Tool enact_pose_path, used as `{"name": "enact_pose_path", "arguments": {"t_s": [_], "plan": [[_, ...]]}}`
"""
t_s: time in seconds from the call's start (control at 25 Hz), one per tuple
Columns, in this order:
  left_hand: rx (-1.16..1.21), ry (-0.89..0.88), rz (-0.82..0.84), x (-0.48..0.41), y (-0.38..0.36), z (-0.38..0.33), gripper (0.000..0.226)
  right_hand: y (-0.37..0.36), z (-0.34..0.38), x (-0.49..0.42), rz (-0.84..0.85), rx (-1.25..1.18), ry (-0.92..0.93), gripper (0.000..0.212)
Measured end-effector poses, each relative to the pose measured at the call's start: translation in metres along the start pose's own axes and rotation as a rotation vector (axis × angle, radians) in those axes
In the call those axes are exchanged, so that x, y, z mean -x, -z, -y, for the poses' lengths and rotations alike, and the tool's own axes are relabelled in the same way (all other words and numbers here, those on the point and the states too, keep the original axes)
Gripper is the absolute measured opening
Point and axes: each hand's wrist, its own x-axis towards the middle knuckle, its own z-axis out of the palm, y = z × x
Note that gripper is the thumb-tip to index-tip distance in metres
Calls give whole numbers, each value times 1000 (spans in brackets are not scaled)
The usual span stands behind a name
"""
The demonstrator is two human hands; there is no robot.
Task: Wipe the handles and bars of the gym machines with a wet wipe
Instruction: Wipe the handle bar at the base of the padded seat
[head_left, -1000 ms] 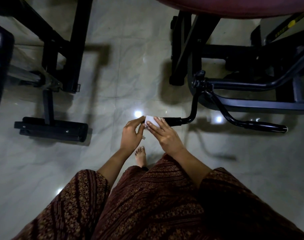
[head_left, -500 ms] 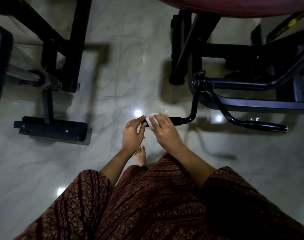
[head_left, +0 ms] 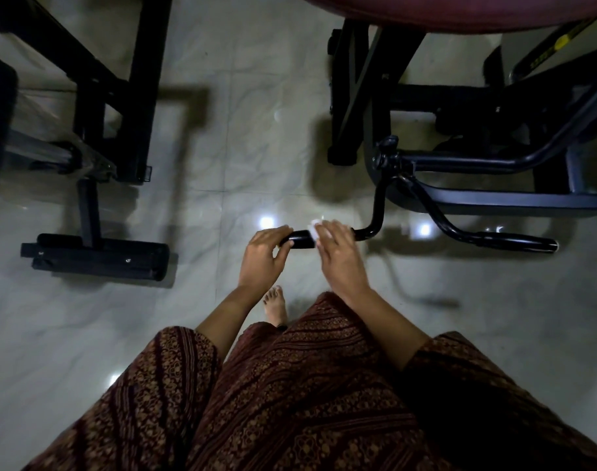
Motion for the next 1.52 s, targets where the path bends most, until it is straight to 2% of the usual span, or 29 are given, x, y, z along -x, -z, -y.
{"name": "enact_pose_path", "arguments": {"t_s": [0.08, 0.12, 0.16, 0.2, 0.32, 0.36, 0.48, 0.56, 0.68, 0.8, 0.92, 1.08, 1.24, 1.36, 1.44, 1.52], "plan": [[8, -19, 40, 0, 3, 3, 25, -4, 7, -5, 32, -46, 209, 32], [7, -31, 48, -1, 4, 5, 25, -1, -2, -8, 22, -34, 246, 33], [2, -41, 49, -2, 5, 7, 25, 3, -13, -9, -10, -7, 230, 33], [-1, -44, 45, -3, 7, 7, 24, 6, -24, -6, -50, -6, 139, 35], [7, -66, 68, -12, 9, 1, 22, 11, -32, 9, -114, -79, -242, 47], [1, -89, 99, -17, 9, -1, 22, 9, -26, 9, -102, -90, -268, 48], [-41, -193, 202, -33, 6, -7, 24, 5, -21, 17, -133, -81, -81, 37], [-91, -260, 266, -48, 2, -10, 24, 7, -33, 17, -179, -86, -41, 33], [-129, -382, 341, -79, -5, -24, 27, 8, -44, 8, -237, -89, -219, 33], [-165, -568, 503, -112, -15, -43, 38, 8, -38, 5, -286, -136, -283, 32], [-213, -754, 613, -127, -23, -49, 36, 6, -29, 14, -359, -216, -346, 31], [-222, -977, 728, -154, -42, -51, 35, -6, -6, 7, -473, -252, -590, 32], [-241, -1250, 927, -188, -74, -66, 42, -19, 29, -8, -677, -302, -864, 33], [-250, -1432, 1172, -206, -92, -76, 57, -32, 67, -26, -838, -234, -1108, 45], [-277, -1555, 1327, -210, -99, -81, 61, -46, 102, -46, -947, -243, -1294, 39], [-306, -1633, 1468, -209, -101, -84, 62, -60, 122, -67, -971, -197, -1424, 37]]}}
